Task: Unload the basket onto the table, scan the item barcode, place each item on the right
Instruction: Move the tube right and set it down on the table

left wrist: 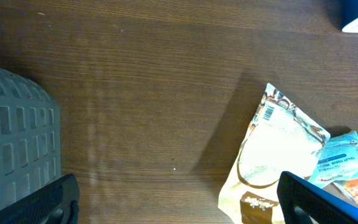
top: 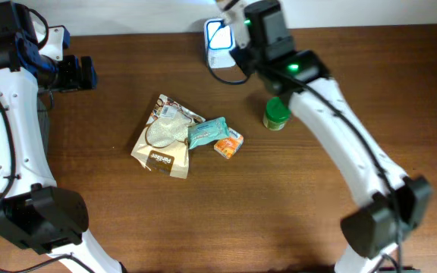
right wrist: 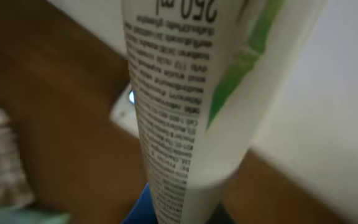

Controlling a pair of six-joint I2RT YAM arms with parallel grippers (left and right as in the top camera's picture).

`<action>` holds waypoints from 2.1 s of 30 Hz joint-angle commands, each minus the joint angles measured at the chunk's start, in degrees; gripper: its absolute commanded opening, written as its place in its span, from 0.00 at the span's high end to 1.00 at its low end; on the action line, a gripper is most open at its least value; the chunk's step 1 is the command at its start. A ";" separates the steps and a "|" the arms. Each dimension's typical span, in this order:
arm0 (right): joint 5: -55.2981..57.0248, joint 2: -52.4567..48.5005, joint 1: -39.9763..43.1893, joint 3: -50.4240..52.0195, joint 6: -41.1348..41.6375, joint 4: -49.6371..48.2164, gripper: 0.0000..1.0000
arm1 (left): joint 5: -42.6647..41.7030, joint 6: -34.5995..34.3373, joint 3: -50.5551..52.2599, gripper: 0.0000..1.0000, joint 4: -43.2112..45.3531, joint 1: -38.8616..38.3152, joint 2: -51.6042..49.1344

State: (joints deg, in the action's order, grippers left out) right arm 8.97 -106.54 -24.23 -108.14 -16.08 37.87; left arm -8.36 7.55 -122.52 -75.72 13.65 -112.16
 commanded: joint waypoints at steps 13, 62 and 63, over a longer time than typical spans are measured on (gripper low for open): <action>-11.19 3.50 24.39 10.25 21.22 30.77 0.96 | -0.61 0.92 -0.26 0.01 0.02 0.39 0.15; -19.52 1.18 34.80 7.61 12.26 33.00 0.16 | -0.61 0.92 -0.26 0.01 0.02 0.42 0.15; -19.52 1.18 32.87 7.50 10.67 32.20 0.12 | -0.61 0.92 -0.26 0.01 0.02 0.42 0.15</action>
State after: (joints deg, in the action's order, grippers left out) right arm -8.95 -105.93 13.63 -98.98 2.13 70.24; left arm -8.38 7.55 -122.52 -75.79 13.65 -112.16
